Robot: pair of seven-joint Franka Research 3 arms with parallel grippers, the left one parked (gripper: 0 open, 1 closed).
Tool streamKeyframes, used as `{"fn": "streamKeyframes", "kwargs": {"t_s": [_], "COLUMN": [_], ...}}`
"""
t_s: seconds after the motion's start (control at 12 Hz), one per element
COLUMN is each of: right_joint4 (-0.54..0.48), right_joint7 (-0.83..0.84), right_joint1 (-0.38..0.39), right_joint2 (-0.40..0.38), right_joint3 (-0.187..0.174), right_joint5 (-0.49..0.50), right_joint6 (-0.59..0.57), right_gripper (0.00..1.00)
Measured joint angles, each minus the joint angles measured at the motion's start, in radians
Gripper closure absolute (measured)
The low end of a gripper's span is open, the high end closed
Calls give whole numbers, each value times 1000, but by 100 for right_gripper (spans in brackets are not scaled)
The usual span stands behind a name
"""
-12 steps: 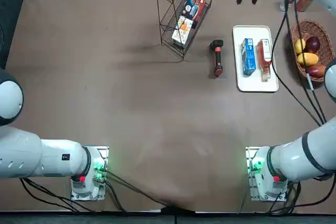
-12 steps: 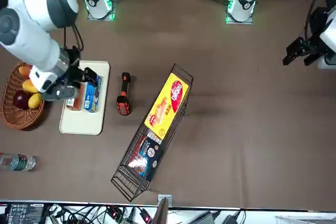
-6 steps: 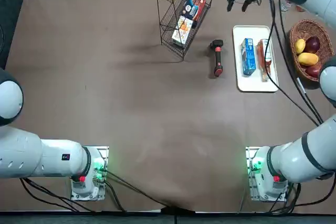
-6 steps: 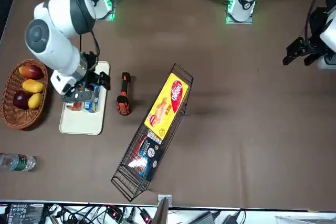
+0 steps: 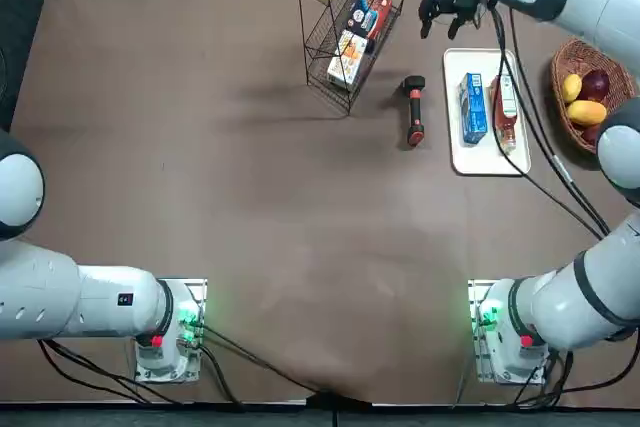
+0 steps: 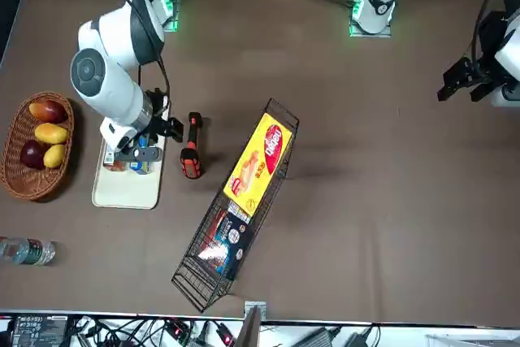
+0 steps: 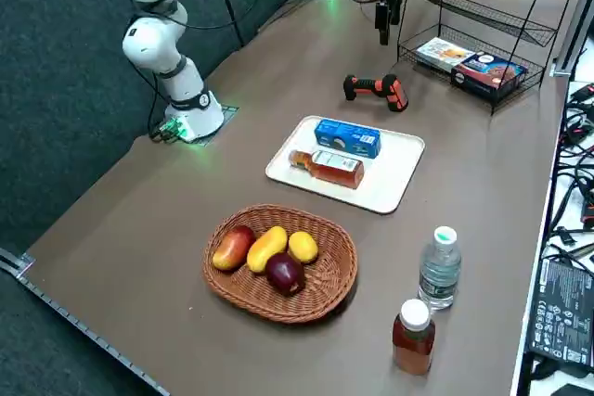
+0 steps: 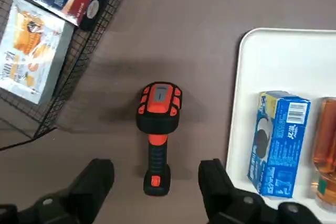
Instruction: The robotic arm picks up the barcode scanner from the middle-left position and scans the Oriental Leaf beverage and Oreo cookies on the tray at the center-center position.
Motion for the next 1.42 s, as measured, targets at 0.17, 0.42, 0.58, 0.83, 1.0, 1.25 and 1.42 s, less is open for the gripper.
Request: {"fn": "streamKeyframes", "kwargs": {"t_s": [0.17, 0.42, 0.58, 0.83, 1.0, 1.25, 1.42], "right_joint4": [-52, -125, -155, -192, -223, -316, -353], "right_joint7": [15, 35, 39, 39, 39, 39, 39], "right_joint1": [2, 23, 39, 67, 91, 113, 113], "right_joint2": [3, 8, 8, 8, 8, 7, 6], "right_joint3": [0, 0, 0, 0, 0, 0, -3], "right_joint5": [0, 0, 0, 0, 0, 0, 0], "right_joint6": [54, 120, 129, 142, 159, 265, 305], "right_gripper": [0, 0, 0, 0, 0, 0, 0]}}
